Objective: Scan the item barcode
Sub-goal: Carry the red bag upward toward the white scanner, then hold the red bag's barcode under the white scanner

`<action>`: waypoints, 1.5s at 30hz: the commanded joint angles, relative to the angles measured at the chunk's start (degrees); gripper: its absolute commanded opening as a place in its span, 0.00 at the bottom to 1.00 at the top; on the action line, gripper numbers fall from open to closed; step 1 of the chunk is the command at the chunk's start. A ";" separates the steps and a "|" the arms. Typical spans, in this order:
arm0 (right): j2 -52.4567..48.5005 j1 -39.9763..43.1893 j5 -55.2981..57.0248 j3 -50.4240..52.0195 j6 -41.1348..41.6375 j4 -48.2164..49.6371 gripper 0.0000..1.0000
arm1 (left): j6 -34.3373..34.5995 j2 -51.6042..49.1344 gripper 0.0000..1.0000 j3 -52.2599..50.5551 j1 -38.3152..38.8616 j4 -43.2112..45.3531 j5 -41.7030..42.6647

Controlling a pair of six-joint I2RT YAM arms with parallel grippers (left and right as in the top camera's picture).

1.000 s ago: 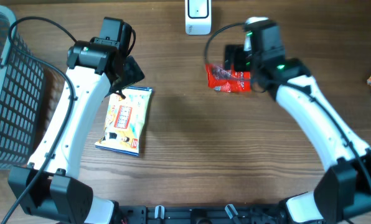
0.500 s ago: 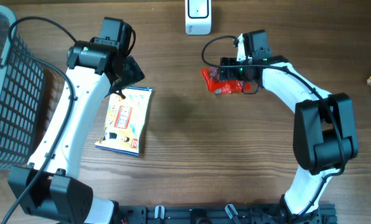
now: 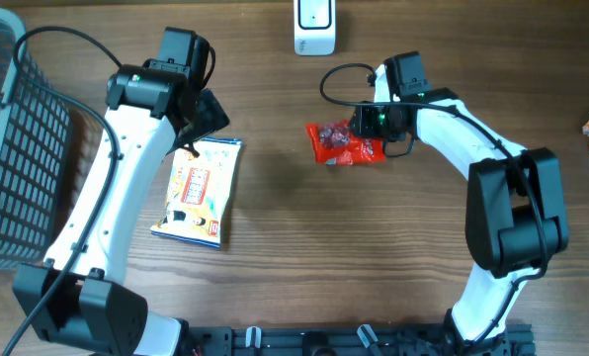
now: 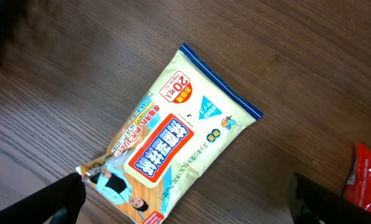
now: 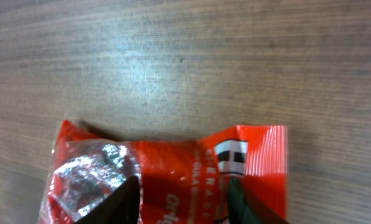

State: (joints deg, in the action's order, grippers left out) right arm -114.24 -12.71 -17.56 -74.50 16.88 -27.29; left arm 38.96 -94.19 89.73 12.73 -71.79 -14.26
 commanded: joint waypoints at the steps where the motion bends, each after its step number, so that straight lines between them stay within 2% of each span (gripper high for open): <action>1: -0.68 -0.63 -0.90 0.52 2.91 -0.85 0.41 | 0.96 -0.33 1.00 0.07 -0.04 0.04 -0.13; 3: -0.68 -0.63 -0.90 1.66 4.87 -0.61 0.46 | 0.96 -0.33 1.00 0.07 -0.04 0.04 -0.13; 5: -0.68 -0.61 -0.96 2.69 5.57 -0.52 0.58 | 0.96 -0.33 1.00 0.07 -0.04 0.07 -0.13; 6: -0.55 -0.61 -0.98 2.49 5.44 -0.63 0.78 | 0.96 -0.33 1.00 0.07 -0.04 0.07 -0.13; 7: -0.02 -0.55 -0.96 1.88 5.44 -0.92 0.92 | 0.96 -0.33 1.00 0.07 -0.04 0.07 -0.13; 8: 0.76 -0.48 -0.87 1.05 5.42 -1.60 0.99 | 0.96 -0.33 1.00 0.07 -0.04 0.07 -0.13; 12: 8.22 -0.76 4.24 -4.22 1.01 -6.01 0.99 | 0.96 -0.33 1.00 0.07 -0.04 0.07 -0.13; 16: 12.92 -2.47 4.17 -4.63 -0.31 -7.54 0.99 | 0.96 -0.33 1.00 0.07 -0.04 0.04 -0.13; 21: 9.86 -8.33 5.38 -2.29 0.68 -6.27 0.97 | 0.94 -0.33 1.00 0.07 -0.04 0.07 -0.13; 24: 6.14 -12.22 14.60 -1.88 4.66 -6.49 0.97 | 0.96 -0.33 1.00 0.07 -0.04 0.04 -0.13; 29: 0.28 -16.39 22.01 -1.88 9.88 -6.84 0.97 | 0.96 -0.33 1.00 0.07 -0.04 0.04 -0.13; 31: -1.44 -16.70 22.47 -1.88 10.32 -6.88 0.92 | 0.96 -0.33 1.00 0.07 -0.04 0.04 -0.13; 33: -1.64 -16.70 22.49 -1.88 10.27 -6.95 0.79 | 0.94 -0.33 1.00 0.07 -0.04 0.07 -0.13; 40: -1.53 -16.68 24.04 -2.29 10.25 -6.75 0.19 | 0.96 -0.33 1.00 0.07 -0.04 0.07 -0.13; 45: -1.22 -16.68 24.24 -4.28 10.08 -7.82 0.04 | 0.96 -0.33 1.00 0.07 -0.04 0.07 -0.13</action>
State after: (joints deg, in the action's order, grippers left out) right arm -113.86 -29.34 4.78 -77.97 26.98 -33.82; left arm 38.96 -94.19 89.73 12.73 -71.77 -14.26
